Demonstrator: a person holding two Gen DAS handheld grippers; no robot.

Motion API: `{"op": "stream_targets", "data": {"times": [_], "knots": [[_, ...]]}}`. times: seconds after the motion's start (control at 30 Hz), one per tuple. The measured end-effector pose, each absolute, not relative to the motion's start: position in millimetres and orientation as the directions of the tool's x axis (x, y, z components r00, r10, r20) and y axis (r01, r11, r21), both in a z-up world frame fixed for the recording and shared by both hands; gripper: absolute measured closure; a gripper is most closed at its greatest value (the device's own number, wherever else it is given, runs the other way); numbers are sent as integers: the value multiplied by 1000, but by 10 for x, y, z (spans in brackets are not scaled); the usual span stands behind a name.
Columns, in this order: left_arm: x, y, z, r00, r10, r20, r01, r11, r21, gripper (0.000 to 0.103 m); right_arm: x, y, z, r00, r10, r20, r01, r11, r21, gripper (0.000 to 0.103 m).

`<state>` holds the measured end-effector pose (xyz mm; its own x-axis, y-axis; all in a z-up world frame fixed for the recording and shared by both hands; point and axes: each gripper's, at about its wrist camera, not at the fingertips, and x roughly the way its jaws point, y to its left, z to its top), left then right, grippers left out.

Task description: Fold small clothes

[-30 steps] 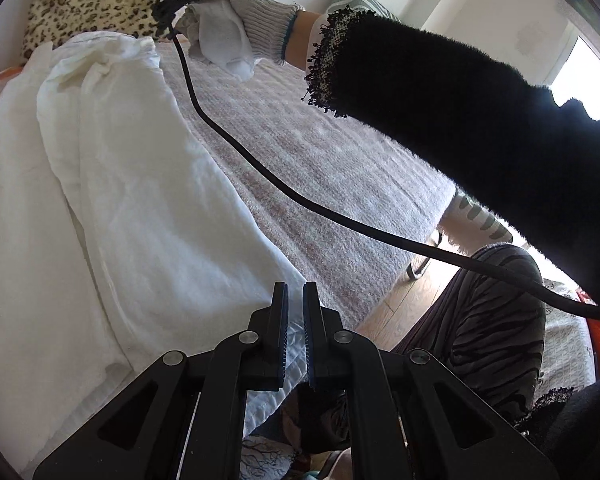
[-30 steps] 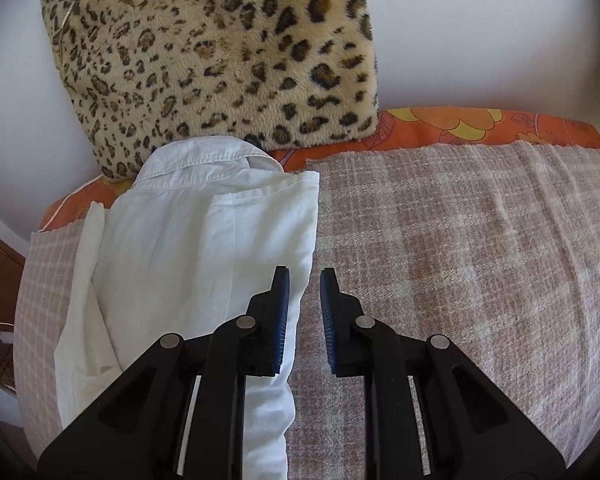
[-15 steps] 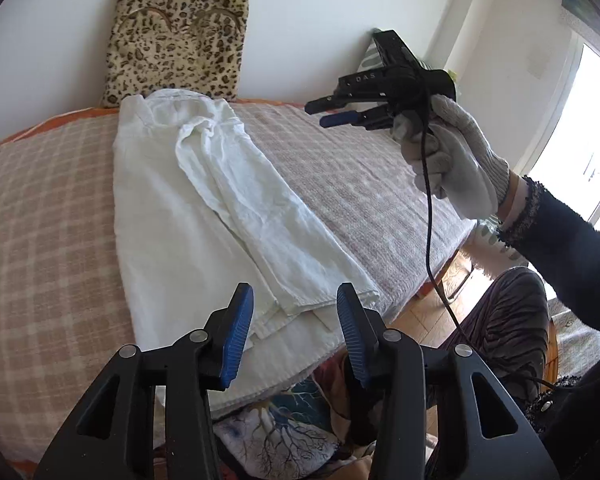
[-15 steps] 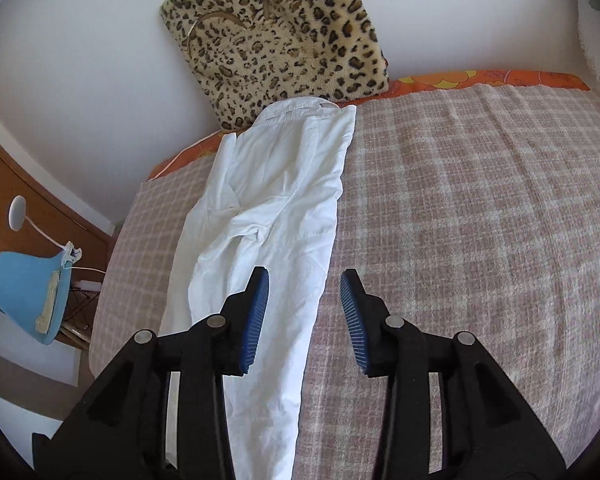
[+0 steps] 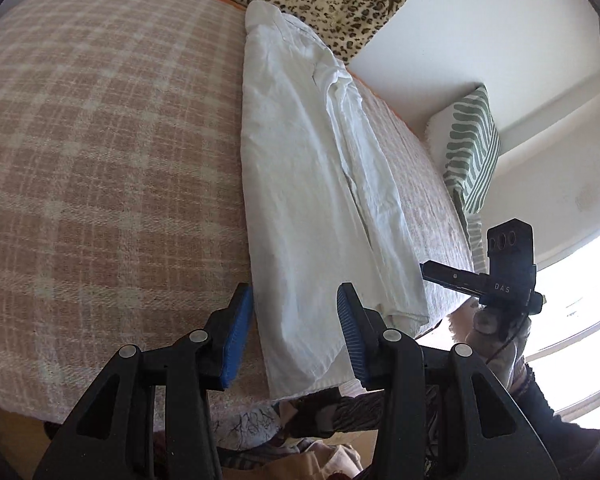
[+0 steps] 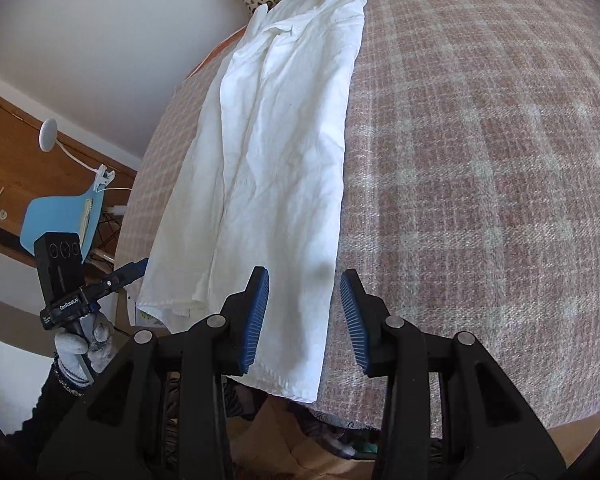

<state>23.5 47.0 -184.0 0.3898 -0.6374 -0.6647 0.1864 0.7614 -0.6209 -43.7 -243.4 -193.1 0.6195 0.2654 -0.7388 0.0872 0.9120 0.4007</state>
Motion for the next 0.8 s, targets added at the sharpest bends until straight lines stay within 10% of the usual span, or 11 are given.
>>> {"op": "stream_targets", "data": {"times": [0.13, 0.2, 0.53, 0.7, 0.8], "knots": [[222, 349, -1820, 402, -620, -673, 222, 779, -586, 73, -454, -2434, -2040, 614, 287, -735, 75, 906, 417, 63], [222, 333, -1819, 414, -610, -675, 231, 788, -571, 102, -456, -2414, -2041, 616, 290, -732, 61, 909, 412, 63], [159, 708, -1961, 457, -563, -689, 153, 813, -562, 101, -412, -2257, -2040, 608, 259, -750, 32, 936, 350, 75], [130, 788, -1843, 489, -585, -647, 113, 778, -618, 63, -454, -2317, -1942, 631, 199, -749, 84, 943, 321, 75], [102, 736, -1823, 477, -607, -636, 103, 757, -646, 61, -492, -2088, -1726, 669, 131, -732, 32, 978, 205, 74]]}}
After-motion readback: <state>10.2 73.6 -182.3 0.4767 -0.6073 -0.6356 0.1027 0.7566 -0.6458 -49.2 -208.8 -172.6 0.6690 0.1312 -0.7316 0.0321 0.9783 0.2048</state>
